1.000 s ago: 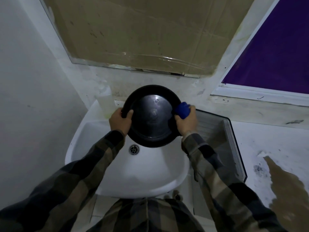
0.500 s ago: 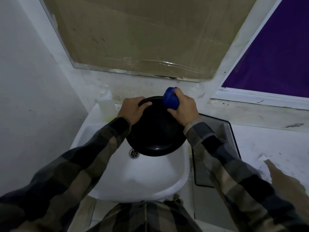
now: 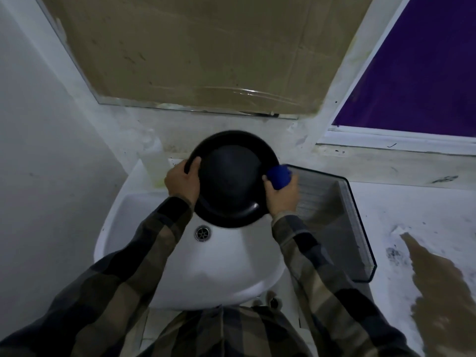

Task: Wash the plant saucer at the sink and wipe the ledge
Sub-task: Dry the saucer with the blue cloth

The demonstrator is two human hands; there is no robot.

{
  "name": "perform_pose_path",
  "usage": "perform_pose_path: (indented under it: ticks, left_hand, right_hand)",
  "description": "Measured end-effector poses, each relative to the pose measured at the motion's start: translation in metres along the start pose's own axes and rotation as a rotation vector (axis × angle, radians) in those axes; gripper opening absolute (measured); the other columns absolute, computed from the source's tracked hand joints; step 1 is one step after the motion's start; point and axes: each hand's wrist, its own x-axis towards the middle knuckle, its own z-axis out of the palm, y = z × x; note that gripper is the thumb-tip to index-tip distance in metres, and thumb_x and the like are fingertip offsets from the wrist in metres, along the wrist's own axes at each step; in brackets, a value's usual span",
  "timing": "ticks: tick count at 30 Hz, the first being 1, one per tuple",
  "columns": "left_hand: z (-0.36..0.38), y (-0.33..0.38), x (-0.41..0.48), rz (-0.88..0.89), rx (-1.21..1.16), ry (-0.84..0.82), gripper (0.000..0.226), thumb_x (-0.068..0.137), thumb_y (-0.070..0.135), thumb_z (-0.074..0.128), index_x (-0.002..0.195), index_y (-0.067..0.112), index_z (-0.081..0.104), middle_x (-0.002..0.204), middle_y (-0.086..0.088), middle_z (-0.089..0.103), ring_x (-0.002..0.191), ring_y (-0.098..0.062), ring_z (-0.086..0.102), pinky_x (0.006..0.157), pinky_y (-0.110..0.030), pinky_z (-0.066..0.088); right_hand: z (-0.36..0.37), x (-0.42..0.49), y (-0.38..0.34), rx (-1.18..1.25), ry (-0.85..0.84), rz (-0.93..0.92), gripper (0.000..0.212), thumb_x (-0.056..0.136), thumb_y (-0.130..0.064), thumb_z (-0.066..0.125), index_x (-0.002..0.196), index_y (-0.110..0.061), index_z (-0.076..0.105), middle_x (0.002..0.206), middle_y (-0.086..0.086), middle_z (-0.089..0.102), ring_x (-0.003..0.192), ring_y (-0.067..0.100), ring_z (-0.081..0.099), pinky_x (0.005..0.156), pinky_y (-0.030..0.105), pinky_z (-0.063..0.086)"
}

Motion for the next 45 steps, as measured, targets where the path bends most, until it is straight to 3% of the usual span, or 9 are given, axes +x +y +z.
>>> perform_pose_path:
  ticks: [6, 9, 13, 17, 22, 29, 32, 39, 45]
  left_hand:
    - [0.027, 0.016, -0.033, -0.238, -0.330, 0.269, 0.031, 0.098, 0.031, 0.047, 0.111, 0.007, 0.063, 0.099, 0.000, 0.058, 0.090, -0.015, 0.053, 0.076, -0.021, 0.041]
    - [0.026, 0.002, -0.034, -0.295, -0.470, 0.209, 0.019, 0.098, 0.023, 0.046, 0.106, 0.009, 0.057, 0.104, -0.003, 0.056, 0.095, -0.022, 0.054, 0.081, -0.028, 0.044]
    - [0.001, -0.019, -0.013, -0.275, -0.709, -0.156, 0.024, 0.092, 0.010, 0.050, 0.113, 0.021, 0.056, 0.113, 0.000, 0.062, 0.102, -0.021, 0.059, 0.082, -0.031, 0.051]
    - [-0.009, -0.020, -0.016, -0.217, -0.709, -0.435, 0.028, 0.100, 0.028, 0.040, 0.127, 0.032, 0.048, 0.124, 0.007, 0.059, 0.109, -0.014, 0.059, 0.073, -0.029, 0.056]
    - [-0.004, -0.020, -0.030, -0.173, -0.560, -0.484, 0.043, 0.099, 0.042, 0.034, 0.141, 0.032, 0.036, 0.133, 0.004, 0.050, 0.115, -0.019, 0.054, 0.081, -0.036, 0.054]
    - [0.013, -0.014, -0.044, -0.172, -0.522, -0.469, 0.037, 0.097, 0.045, 0.041, 0.130, 0.030, 0.048, 0.140, -0.005, 0.049, 0.126, -0.022, 0.050, 0.106, -0.046, 0.041]
    - [0.011, -0.015, -0.045, -0.215, -0.587, -0.439, 0.041, 0.102, 0.030, 0.033, 0.138, 0.014, 0.043, 0.139, -0.008, 0.051, 0.123, -0.022, 0.052, 0.104, -0.039, 0.043]
    - [-0.002, 0.001, -0.024, -0.199, -0.542, -0.244, 0.040, 0.103, 0.033, 0.032, 0.133, 0.012, 0.050, 0.128, -0.003, 0.056, 0.113, -0.022, 0.056, 0.097, -0.036, 0.048]
    - [0.016, 0.003, -0.039, -0.377, -0.661, -0.299, 0.034, 0.101, 0.038, 0.034, 0.107, 0.016, 0.059, 0.117, -0.012, 0.062, 0.101, -0.025, 0.062, 0.091, -0.041, 0.051]
  right_hand:
    - [0.029, -0.035, -0.001, 0.358, 0.074, 0.385, 0.053, 0.083, -0.021, 0.070, 0.126, -0.009, 0.040, 0.108, 0.009, 0.055, 0.088, 0.018, 0.052, 0.072, 0.017, 0.037]
    - [0.031, -0.035, -0.003, 0.328, 0.019, 0.385, 0.053, 0.085, -0.017, 0.067, 0.130, -0.010, 0.039, 0.112, 0.010, 0.056, 0.091, 0.020, 0.053, 0.078, 0.020, 0.038]
    - [0.007, -0.014, -0.004, 0.147, -0.132, 0.230, 0.051, 0.084, -0.013, 0.067, 0.128, -0.010, 0.042, 0.104, 0.007, 0.054, 0.091, 0.022, 0.053, 0.073, 0.020, 0.039]
    - [-0.008, 0.000, -0.012, -0.041, -0.148, 0.136, 0.053, 0.085, -0.015, 0.065, 0.131, -0.009, 0.039, 0.112, 0.014, 0.056, 0.100, 0.030, 0.057, 0.078, 0.026, 0.040]
    - [-0.002, -0.010, -0.022, -0.357, 0.005, -0.381, 0.060, 0.081, -0.001, 0.057, 0.136, 0.002, 0.034, 0.133, 0.027, 0.043, 0.121, 0.041, 0.042, 0.103, 0.042, 0.035]
    - [0.021, -0.050, -0.032, -0.639, -0.688, -0.670, 0.064, 0.094, -0.019, 0.046, 0.150, -0.012, 0.016, 0.159, 0.005, 0.001, 0.146, 0.025, -0.008, 0.117, 0.042, -0.010]
    - [0.012, -0.030, -0.027, -0.783, -0.661, -0.843, 0.065, 0.090, -0.039, 0.036, 0.150, -0.020, 0.020, 0.159, -0.004, 0.003, 0.146, 0.020, -0.006, 0.116, 0.049, -0.012]
    - [-0.028, -0.012, -0.008, -0.863, -0.586, -0.614, 0.073, 0.083, -0.047, 0.022, 0.146, -0.010, 0.030, 0.153, 0.008, 0.031, 0.143, 0.024, 0.022, 0.117, 0.036, 0.014]
    - [-0.009, -0.061, -0.026, -0.536, -0.912, -0.771, 0.063, 0.087, -0.025, 0.029, 0.148, -0.018, 0.021, 0.157, -0.006, 0.012, 0.145, 0.011, -0.004, 0.117, 0.029, -0.009]
